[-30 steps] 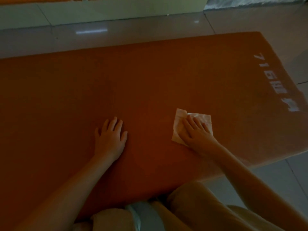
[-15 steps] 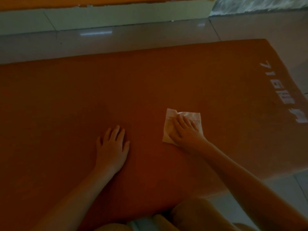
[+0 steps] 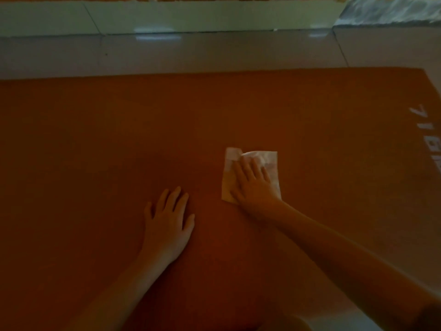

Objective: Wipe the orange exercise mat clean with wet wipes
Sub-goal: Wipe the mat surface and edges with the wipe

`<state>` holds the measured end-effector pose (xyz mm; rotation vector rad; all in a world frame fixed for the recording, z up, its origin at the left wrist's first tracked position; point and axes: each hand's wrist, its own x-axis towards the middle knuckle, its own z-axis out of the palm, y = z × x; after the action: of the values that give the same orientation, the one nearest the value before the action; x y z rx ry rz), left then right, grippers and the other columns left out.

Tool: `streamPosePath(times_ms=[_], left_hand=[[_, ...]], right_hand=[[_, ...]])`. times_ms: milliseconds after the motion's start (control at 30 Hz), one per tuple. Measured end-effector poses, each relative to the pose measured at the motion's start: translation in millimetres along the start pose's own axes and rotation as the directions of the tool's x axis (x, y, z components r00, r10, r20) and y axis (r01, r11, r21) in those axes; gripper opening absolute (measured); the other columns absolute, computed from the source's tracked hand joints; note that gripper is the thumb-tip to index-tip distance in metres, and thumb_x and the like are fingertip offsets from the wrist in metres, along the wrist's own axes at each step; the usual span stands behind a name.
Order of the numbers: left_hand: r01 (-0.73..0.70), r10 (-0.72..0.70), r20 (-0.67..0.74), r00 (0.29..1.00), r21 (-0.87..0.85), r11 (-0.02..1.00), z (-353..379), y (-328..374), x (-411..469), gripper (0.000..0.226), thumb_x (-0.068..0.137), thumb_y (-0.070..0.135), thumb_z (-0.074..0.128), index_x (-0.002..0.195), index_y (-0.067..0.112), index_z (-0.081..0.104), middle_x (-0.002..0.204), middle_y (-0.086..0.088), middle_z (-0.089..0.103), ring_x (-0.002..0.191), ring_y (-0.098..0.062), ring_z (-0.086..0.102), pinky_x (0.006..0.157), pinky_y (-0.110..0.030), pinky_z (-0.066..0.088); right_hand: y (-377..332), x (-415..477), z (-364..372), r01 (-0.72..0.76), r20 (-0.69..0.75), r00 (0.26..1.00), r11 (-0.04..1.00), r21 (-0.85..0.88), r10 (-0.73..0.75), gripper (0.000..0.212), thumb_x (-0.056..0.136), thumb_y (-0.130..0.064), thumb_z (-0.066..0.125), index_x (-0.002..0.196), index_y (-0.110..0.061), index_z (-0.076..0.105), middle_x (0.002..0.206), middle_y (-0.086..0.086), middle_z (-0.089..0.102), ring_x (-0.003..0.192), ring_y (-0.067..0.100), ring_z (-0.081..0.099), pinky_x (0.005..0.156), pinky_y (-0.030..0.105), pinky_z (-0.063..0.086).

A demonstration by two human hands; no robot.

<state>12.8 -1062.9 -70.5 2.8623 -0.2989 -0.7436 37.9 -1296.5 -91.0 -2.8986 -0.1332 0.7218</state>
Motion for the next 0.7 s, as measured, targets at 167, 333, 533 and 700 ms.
streamPosePath(times_ms=[167, 333, 533, 700], left_hand=[[-0.001, 0.002, 0.03, 1.0, -0.043, 0.999, -5.7, -6.9, 14.1, 0.072, 0.091, 0.067, 0.016, 0.154, 0.034, 0.002, 0.159, 0.01, -0.017, 0.145, -0.013, -0.021, 0.118, -0.049, -0.007], [0.044, -0.044, 0.011, 0.999, -0.011, 0.999, -22.0, -18.8, 41.0, 0.072, 0.095, 0.063, 0.026, 0.153, 0.033, -0.003, 0.158, 0.009, -0.022, 0.145, -0.015, -0.021, 0.118, -0.051, -0.008], [0.061, -0.061, -0.03, 0.998, -0.008, 0.998, -33.5, -25.8, 63.8, 0.078, 0.092, 0.065, 0.032, 0.154, 0.03, -0.002, 0.16, 0.009, -0.016, 0.146, -0.015, -0.017, 0.119, -0.052, -0.004], [0.01, -0.013, -0.086, 0.996, -0.039, 0.999, -46.9, -33.5, 86.7, 0.085, 0.088, 0.065, 0.041, 0.154, 0.027, 0.002, 0.16, 0.008, -0.016, 0.146, -0.016, -0.017, 0.119, -0.05, -0.005]], right_hand=[[18.5, -8.9, -3.9, 0.324, 0.101, 0.944, 0.939, -0.114, -0.313, 0.082, 0.075, -0.068, -0.015, 0.143, -0.023, -0.023, 0.148, -0.002, -0.031, 0.137, 0.017, -0.03, 0.105, 0.032, -0.028], [50.9, 50.7, -27.7, 0.026, -0.059, 0.998, 0.985, -0.17, -0.036, 0.069, 0.095, -0.059, -0.002, 0.148, -0.017, -0.018, 0.156, 0.005, -0.022, 0.147, 0.025, -0.014, 0.115, 0.04, -0.01], [9.7, 77.3, -19.1, 0.171, -0.054, 0.982, 0.975, -0.141, -0.18, 0.07, 0.092, -0.059, 0.003, 0.146, -0.022, -0.021, 0.151, 0.002, -0.03, 0.141, 0.025, -0.026, 0.116, 0.046, -0.015], [43.8, 100.9, -47.9, 0.269, -0.024, 0.958, 0.927, -0.263, -0.285, 0.075, 0.085, -0.06, -0.009, 0.147, -0.02, -0.02, 0.152, 0.001, -0.028, 0.145, 0.022, -0.02, 0.11, 0.035, -0.024]])
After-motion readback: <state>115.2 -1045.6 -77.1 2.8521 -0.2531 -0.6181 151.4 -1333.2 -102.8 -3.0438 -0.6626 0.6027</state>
